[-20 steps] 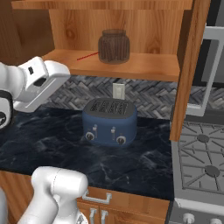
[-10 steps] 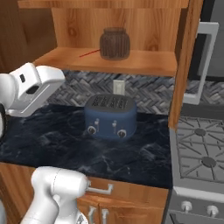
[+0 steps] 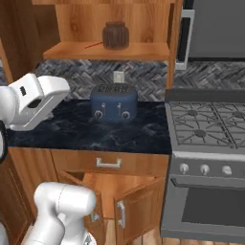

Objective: Pick the candle and jar from the dining table and place them in the open cabinet. Close the cabinet after placing the objects.

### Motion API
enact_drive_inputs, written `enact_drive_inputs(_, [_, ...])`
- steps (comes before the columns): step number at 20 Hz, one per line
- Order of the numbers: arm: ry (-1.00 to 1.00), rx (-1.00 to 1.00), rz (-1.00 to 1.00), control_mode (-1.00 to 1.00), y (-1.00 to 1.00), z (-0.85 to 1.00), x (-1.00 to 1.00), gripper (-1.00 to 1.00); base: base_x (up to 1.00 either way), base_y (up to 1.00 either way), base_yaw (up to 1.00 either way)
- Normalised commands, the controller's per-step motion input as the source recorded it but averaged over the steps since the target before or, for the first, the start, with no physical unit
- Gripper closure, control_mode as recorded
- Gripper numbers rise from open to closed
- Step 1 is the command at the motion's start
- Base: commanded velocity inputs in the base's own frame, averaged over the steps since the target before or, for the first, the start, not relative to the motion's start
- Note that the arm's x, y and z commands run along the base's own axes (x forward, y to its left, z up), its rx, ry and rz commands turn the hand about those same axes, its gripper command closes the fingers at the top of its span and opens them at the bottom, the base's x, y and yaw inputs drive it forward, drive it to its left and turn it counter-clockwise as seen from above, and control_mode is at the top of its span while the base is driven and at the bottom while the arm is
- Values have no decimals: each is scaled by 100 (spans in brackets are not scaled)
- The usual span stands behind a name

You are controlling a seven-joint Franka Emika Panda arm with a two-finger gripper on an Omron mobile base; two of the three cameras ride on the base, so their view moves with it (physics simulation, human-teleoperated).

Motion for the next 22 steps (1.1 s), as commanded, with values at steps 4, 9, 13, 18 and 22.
enact_drive_inputs(4, [0, 0, 0, 100, 0, 0, 0, -100, -78, -28, -44])
enact_drive_inputs(9, [0, 0, 0, 100, 0, 0, 0, -100, -60, -22, -50])
enact_drive_inputs(13, [0, 0, 0, 100, 0, 0, 0, -100, -27, -15, -60])
enact_drive_inputs(18, [0, 0, 0, 100, 0, 0, 0, -100, -6, -12, -65])
enact_drive_inputs(22, [0, 0, 0, 100, 0, 0, 0, -100, 0, -29, -63])
